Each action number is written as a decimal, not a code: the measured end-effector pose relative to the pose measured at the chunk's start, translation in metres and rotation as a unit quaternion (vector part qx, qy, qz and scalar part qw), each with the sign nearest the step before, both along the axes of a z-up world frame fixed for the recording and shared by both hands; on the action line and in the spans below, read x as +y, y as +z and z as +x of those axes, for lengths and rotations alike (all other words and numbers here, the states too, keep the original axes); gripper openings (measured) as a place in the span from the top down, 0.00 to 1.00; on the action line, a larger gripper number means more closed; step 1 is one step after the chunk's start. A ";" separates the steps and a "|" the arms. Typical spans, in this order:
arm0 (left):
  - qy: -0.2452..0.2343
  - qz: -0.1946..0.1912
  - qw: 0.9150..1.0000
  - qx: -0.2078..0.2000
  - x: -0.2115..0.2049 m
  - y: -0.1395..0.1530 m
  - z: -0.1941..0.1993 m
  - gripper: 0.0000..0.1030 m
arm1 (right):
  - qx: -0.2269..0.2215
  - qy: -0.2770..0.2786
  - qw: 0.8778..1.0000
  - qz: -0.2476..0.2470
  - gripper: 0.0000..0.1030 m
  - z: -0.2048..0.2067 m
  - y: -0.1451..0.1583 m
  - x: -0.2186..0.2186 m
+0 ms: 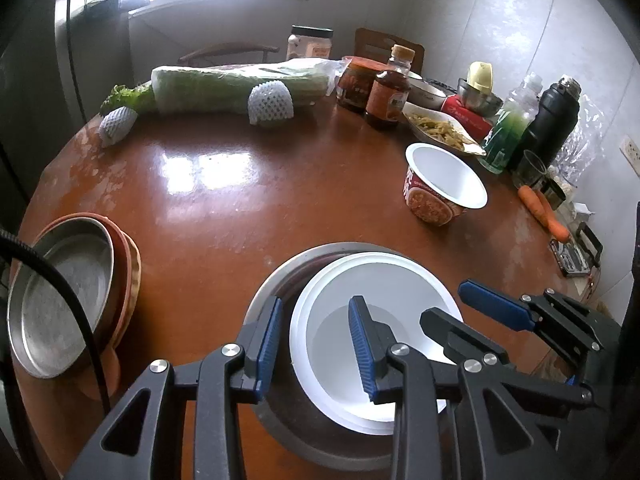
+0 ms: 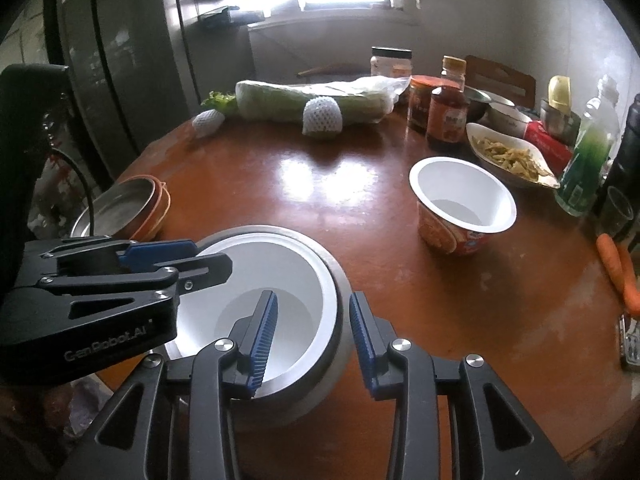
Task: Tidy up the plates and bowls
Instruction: 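Open the left gripper to release the white bowl inside the steel bowl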
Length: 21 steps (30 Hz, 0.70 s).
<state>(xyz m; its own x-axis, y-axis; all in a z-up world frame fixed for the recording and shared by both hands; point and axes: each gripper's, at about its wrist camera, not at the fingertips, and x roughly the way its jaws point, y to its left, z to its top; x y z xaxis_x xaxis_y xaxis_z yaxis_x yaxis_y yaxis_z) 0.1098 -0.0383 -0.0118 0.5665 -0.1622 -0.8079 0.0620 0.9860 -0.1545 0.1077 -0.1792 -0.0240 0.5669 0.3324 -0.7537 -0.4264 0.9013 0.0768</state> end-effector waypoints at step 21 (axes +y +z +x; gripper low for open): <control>0.000 0.010 1.000 -0.019 -0.003 0.017 0.007 0.64 | -0.008 -0.018 1.000 0.014 0.50 0.010 0.011 -0.011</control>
<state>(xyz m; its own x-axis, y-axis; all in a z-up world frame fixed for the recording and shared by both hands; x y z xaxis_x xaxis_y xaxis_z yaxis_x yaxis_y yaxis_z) 0.1166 -0.0410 0.0048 0.5963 -0.1464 -0.7893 0.0679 0.9889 -0.1321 0.1178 -0.1902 -0.0129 0.5901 0.3326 -0.7356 -0.3958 0.9134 0.0955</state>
